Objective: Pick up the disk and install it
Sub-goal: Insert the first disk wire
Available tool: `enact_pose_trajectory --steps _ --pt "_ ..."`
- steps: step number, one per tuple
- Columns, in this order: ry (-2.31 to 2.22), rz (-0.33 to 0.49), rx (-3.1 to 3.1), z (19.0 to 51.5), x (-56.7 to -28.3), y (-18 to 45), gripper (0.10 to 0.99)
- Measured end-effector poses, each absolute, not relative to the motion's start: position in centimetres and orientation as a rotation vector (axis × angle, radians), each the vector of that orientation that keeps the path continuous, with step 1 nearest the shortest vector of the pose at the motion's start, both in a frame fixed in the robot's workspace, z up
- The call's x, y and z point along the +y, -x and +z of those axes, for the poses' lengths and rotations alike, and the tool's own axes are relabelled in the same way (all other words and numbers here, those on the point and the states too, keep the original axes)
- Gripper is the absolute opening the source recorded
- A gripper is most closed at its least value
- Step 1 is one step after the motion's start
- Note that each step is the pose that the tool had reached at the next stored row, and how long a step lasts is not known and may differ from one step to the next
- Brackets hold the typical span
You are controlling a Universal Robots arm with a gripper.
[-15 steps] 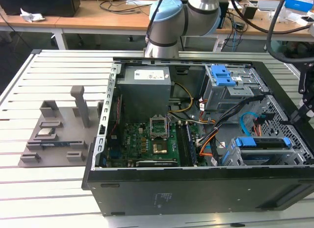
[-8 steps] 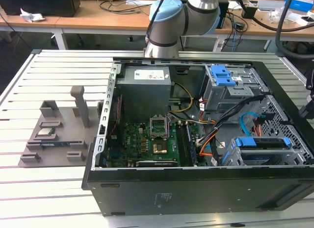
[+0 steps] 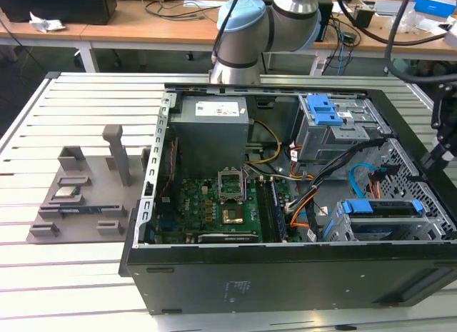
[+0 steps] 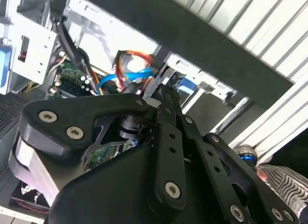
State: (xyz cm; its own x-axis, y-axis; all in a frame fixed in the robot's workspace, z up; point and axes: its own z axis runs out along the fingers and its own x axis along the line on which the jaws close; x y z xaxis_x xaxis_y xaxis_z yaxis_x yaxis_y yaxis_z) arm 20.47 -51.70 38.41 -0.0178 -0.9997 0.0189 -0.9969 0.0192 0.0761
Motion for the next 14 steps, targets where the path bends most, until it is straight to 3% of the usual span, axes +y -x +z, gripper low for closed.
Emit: enact_pose_trajectory --steps 13,14 --pt "-2.152 -0.060 -2.192 36.7 -49.7 -18.3 0.114" --pt "-2.152 -0.059 -2.192 36.7 -49.7 -18.3 0.235"
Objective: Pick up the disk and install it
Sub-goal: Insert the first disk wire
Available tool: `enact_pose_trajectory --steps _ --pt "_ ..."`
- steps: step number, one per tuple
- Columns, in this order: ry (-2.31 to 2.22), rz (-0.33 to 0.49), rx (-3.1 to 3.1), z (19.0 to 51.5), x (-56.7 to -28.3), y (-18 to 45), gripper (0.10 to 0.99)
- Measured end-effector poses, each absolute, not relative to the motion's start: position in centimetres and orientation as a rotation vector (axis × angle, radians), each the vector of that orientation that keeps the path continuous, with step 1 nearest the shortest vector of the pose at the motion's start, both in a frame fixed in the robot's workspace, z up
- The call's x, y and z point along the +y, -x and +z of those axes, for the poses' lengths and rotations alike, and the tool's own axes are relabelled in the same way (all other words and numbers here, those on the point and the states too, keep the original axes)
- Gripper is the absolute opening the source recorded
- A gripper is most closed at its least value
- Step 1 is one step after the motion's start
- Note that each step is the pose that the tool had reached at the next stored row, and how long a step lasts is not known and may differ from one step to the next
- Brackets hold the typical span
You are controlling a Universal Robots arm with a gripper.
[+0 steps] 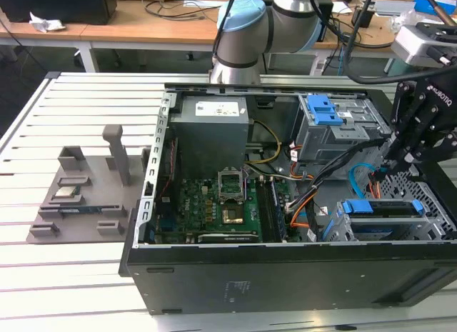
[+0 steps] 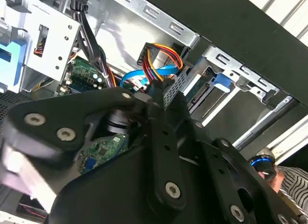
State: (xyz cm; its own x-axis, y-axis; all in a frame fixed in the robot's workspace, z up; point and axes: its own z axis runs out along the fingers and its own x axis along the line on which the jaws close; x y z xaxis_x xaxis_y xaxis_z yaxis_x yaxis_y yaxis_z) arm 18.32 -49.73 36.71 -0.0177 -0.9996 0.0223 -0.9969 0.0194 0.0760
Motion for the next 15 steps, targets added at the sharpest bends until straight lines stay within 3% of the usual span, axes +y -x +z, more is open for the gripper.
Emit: enact_pose_trajectory --steps 1,13,14,15 --pt "-2.152 -0.059 -2.192 36.7 -49.7 -18.3 0.361" --pt "-2.141 -0.036 -2.183 35.6 -49.7 -18.1 0.361" --pt "-2.140 -0.035 -2.182 35.6 -49.7 -18.1 0.349" --pt "-2.140 -0.035 -2.182 35.6 -49.7 -18.1 0.282"
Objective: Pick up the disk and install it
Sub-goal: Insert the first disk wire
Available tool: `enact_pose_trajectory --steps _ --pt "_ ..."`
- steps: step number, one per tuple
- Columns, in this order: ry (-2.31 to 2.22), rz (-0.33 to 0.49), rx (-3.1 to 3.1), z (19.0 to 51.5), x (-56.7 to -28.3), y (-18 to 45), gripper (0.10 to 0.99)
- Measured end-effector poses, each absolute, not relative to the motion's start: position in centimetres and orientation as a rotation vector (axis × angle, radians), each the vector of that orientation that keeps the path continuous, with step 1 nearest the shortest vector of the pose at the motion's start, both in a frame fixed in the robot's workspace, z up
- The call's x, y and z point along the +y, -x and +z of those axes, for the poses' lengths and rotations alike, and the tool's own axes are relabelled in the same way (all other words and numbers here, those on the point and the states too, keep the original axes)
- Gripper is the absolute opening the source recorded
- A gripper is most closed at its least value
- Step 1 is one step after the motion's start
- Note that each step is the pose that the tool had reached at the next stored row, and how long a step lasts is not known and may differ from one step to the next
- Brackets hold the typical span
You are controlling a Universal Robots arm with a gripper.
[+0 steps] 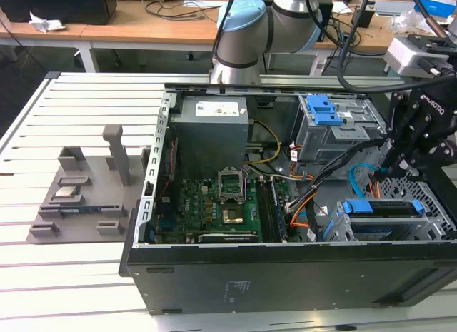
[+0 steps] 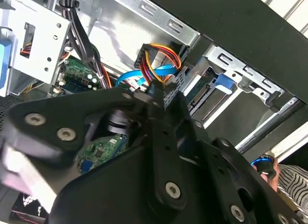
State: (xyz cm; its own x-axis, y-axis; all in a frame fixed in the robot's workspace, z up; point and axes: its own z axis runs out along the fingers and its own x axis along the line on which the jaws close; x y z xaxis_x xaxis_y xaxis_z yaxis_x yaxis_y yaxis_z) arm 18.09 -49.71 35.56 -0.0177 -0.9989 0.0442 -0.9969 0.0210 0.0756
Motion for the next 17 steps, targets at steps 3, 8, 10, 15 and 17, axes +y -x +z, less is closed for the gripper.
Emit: enact_pose_trajectory --steps 3,8,10,15,17 --pt "-2.140 -0.034 -2.182 35.6 -49.7 -18.1 0.169" --pt "-2.140 -0.034 -2.182 35.6 -50.1 -18.1 0.169" --pt "-2.139 -0.032 -2.181 35.5 -51.1 -18.1 0.169" --pt "-2.137 -0.027 -2.179 35.5 -52.7 -18.1 0.169" --pt "-2.137 -0.027 -2.179 35.3 -53.0 -18.1 0.169"
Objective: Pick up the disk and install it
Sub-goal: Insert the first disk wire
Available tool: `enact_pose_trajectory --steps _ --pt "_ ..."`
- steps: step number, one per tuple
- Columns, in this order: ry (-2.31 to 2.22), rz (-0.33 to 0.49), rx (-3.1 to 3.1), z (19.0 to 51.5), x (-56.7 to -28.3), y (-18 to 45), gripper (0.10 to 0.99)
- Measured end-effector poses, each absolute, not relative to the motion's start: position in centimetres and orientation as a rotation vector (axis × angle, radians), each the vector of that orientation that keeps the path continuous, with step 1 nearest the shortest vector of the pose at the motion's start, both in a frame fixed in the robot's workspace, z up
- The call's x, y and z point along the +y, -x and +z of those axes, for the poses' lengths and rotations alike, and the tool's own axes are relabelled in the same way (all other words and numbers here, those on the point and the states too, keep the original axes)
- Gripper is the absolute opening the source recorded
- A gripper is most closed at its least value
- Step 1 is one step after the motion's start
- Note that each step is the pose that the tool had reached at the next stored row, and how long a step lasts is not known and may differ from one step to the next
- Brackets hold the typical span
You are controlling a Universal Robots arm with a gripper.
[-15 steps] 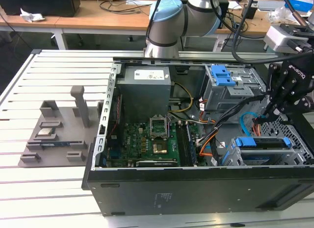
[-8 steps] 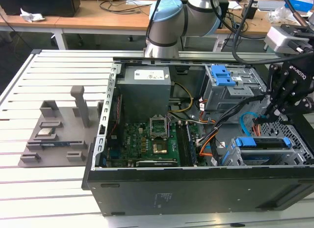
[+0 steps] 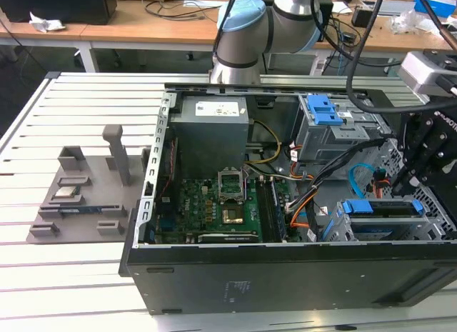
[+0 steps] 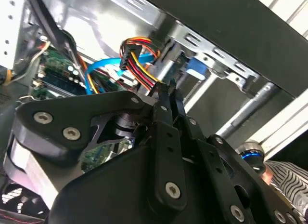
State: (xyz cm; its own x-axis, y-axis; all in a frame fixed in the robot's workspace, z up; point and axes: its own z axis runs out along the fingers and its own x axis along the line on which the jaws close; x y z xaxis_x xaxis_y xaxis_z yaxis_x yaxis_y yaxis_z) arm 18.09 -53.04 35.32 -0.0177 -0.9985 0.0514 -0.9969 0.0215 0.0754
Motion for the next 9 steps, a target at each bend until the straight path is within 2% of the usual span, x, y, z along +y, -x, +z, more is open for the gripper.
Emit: enact_pose_trajectory --steps 9 --pt "-2.136 -0.027 -2.179 34.48 -53.21 -18.22 0.169"
